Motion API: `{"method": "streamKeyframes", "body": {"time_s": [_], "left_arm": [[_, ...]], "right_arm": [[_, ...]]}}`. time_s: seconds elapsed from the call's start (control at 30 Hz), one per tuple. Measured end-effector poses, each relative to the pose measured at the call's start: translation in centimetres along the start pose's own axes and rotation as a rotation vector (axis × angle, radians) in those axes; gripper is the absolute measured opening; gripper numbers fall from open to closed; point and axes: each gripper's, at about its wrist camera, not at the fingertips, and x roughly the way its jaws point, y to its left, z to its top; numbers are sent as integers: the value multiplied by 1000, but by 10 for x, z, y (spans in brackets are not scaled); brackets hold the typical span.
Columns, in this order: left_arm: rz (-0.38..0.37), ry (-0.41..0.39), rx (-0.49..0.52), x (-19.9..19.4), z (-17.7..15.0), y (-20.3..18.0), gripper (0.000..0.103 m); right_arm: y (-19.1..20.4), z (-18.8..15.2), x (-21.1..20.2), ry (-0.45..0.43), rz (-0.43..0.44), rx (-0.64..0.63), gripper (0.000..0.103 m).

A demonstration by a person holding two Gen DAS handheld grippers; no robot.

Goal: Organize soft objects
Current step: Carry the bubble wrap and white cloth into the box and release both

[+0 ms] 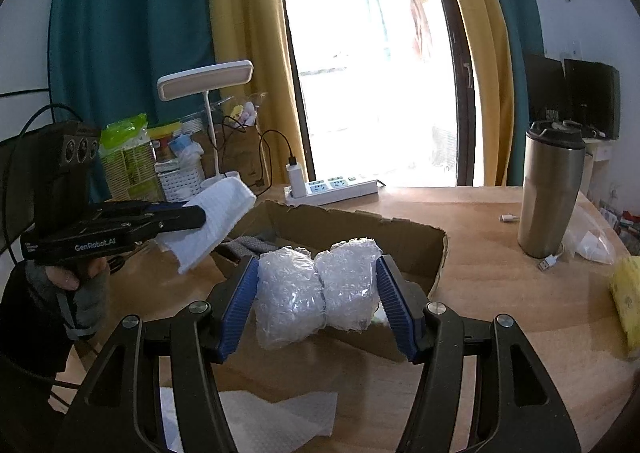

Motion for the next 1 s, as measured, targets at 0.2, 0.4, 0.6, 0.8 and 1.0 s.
{"method": "streamKeyframes", "body": {"time_s": [0.2,0.4,0.6,0.8,1.0], "left_arm": [[-22,10,-26,24,7,10,12],[-57,52,-53,51,8,12,12],[-62,93,-54,74,13,11,12],[-44,140,-92,97,10,14,15],[-23,154,-99,100,8,15,40]], "right_arm": [[-6,6,8,-7,-16,3,63],[-13,10,16,-10,-40,8,63],[-25,11,19,-14,-75,29,63],[-36,12,18,-24,-106,42,63],[-42,13,27,-15,-129,53,63]]}}
